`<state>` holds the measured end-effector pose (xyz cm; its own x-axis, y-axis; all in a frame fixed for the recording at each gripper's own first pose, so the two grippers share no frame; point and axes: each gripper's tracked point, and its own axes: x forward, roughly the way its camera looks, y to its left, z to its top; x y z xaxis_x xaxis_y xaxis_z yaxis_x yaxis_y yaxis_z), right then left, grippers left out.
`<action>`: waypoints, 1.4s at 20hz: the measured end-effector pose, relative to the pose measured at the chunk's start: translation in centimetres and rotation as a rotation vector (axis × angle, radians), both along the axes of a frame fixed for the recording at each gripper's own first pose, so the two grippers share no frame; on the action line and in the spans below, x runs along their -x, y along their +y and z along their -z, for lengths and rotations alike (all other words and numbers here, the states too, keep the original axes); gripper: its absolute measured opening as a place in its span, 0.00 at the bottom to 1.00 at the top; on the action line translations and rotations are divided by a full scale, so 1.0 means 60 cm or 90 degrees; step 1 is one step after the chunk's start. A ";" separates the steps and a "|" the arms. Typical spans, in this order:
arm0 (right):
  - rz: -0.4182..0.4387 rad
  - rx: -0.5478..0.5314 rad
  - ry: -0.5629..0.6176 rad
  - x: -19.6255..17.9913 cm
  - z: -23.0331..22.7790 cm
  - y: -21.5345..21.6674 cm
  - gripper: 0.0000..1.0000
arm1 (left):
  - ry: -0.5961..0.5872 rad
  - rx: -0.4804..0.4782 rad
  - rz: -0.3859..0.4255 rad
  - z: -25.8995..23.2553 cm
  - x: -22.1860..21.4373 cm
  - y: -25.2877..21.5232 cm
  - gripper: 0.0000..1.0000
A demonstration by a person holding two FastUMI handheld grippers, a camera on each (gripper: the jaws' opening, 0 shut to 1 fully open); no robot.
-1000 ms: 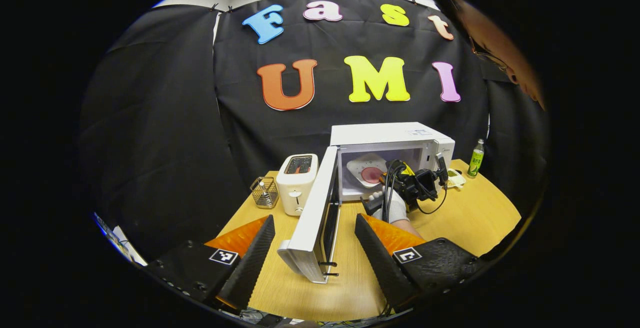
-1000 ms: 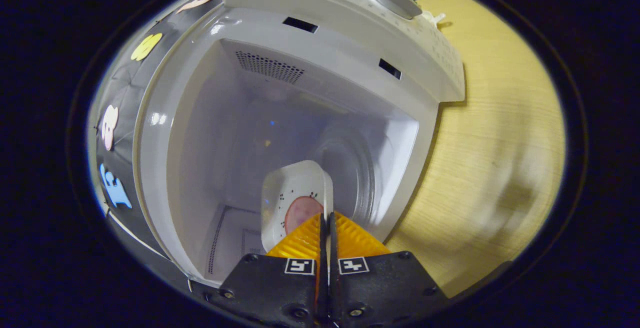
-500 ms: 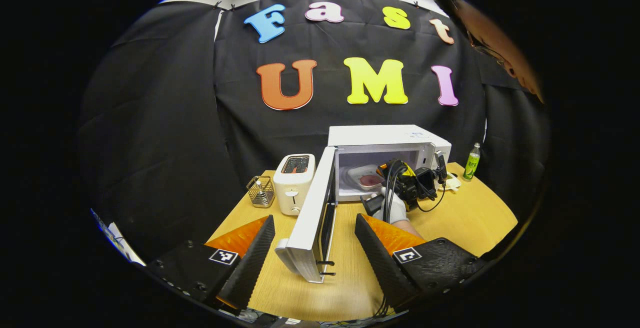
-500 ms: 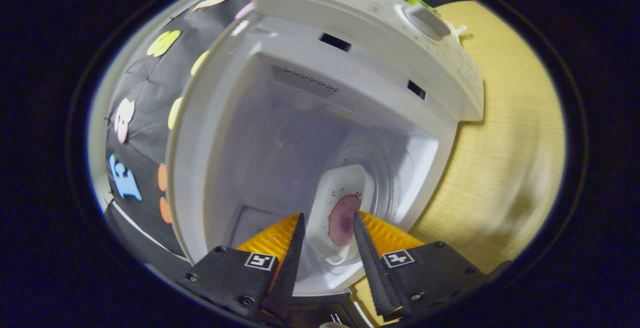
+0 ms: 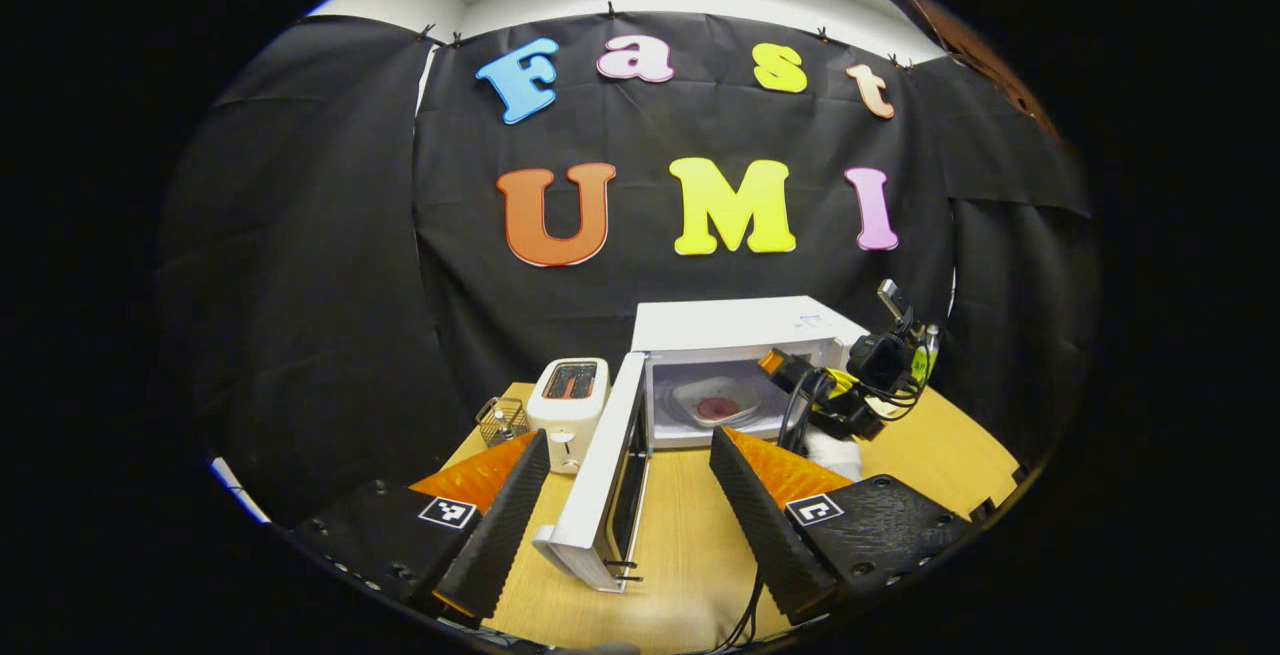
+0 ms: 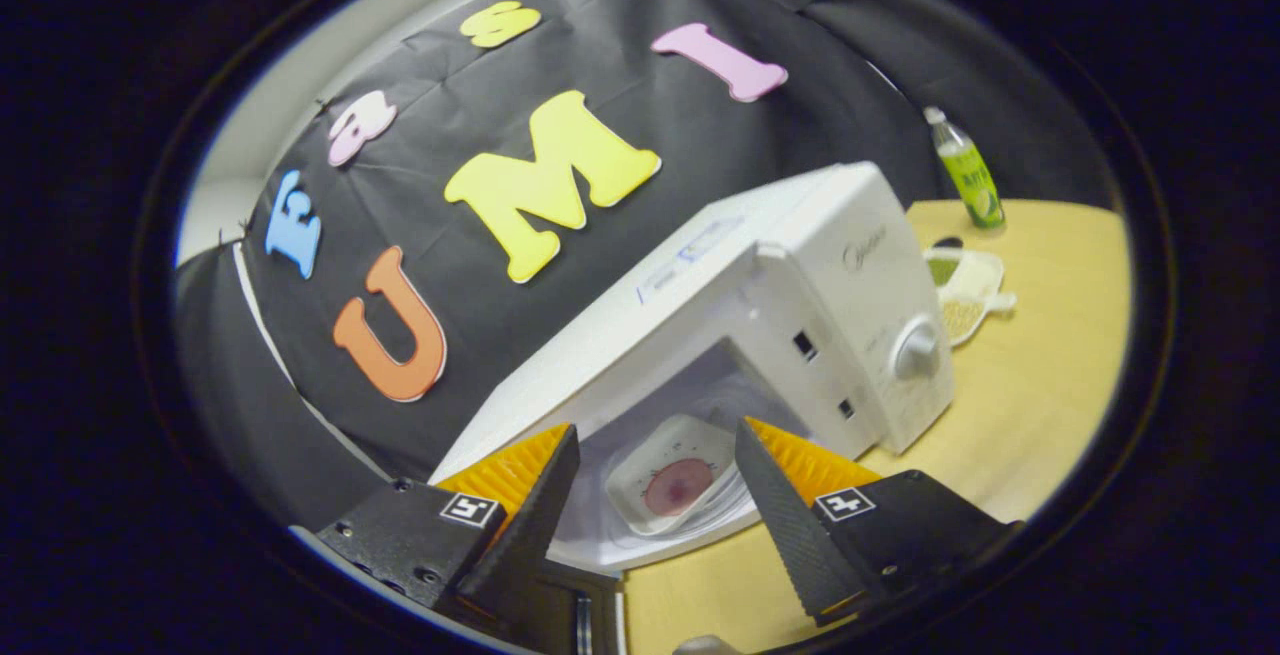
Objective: Open the microwave oven with the left hand, put the food in, and close the microwave oven.
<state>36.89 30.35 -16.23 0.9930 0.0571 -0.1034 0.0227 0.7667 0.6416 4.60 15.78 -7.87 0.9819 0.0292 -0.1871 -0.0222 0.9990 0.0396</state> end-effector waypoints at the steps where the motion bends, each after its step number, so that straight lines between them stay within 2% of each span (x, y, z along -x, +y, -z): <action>1: -0.009 0.024 -0.008 0.013 -0.016 -0.021 1.00 | -0.010 -0.001 0.006 -0.010 0.000 -0.007 0.96; 4: -0.033 0.137 -0.008 0.075 -0.053 -0.090 1.00 | -0.030 -0.008 0.019 -0.020 -0.001 -0.020 0.96; 5: -0.037 0.178 -0.012 0.098 -0.067 -0.113 0.89 | -0.031 -0.007 0.022 -0.018 -0.002 -0.022 0.96; 7: -0.044 0.246 -0.026 0.145 -0.099 -0.161 0.89 | -0.044 -0.018 0.019 -0.022 -0.002 -0.015 0.96; 8: -0.047 0.276 -0.031 0.169 -0.108 -0.182 1.00 | -0.047 -0.022 0.015 -0.021 -0.002 -0.008 0.96; 9: -0.049 0.299 -0.035 0.190 -0.122 -0.204 1.00 | -0.051 -0.026 0.009 -0.022 0.001 0.001 0.96; 15: -0.039 0.380 -0.046 0.306 -0.187 -0.300 1.00 | -0.084 -0.018 -0.031 -0.031 0.009 0.049 0.96; 16: -0.042 0.384 -0.043 0.317 -0.195 -0.305 0.91 | -0.087 -0.017 -0.039 -0.031 0.011 0.059 0.96; 17: -0.043 0.394 -0.040 0.330 -0.199 -0.313 0.91 | -0.090 -0.015 -0.045 -0.031 0.014 0.067 0.96; 18: -0.042 0.401 -0.043 0.343 -0.206 -0.321 1.00 | -0.094 -0.012 -0.050 -0.031 0.015 0.073 0.96; 22: -0.040 0.418 -0.050 0.369 -0.231 -0.336 1.00 | -0.093 -0.004 -0.069 -0.017 0.012 0.104 0.93; 23: -0.040 0.413 -0.053 0.372 -0.239 -0.337 1.00 | -0.090 -0.001 -0.075 -0.013 0.013 0.114 0.87; 24: -0.040 0.405 -0.053 0.375 -0.246 -0.342 0.92 | -0.084 0.005 -0.075 -0.006 0.014 0.118 0.81; 25: -0.042 0.399 -0.055 0.376 -0.253 -0.344 0.92 | -0.082 0.011 -0.066 -0.001 0.016 0.114 0.58; 26: -0.045 0.394 -0.054 0.376 -0.257 -0.344 0.92 | -0.080 0.018 -0.052 0.007 0.009 0.112 0.61; 27: -0.050 0.387 -0.055 0.375 -0.260 -0.341 0.92 | -0.077 0.014 -0.065 0.013 0.014 0.124 0.36; 28: -0.054 0.382 -0.053 0.373 -0.262 -0.340 0.92 | -0.080 0.009 -0.087 0.018 0.012 0.147 0.24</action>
<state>14.48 9.95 -0.49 0.9937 0.0914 -0.0645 -0.0851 0.9919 0.0947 3.89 24.60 -8.96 0.9847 0.1616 -0.0646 -0.1610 0.9869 0.0141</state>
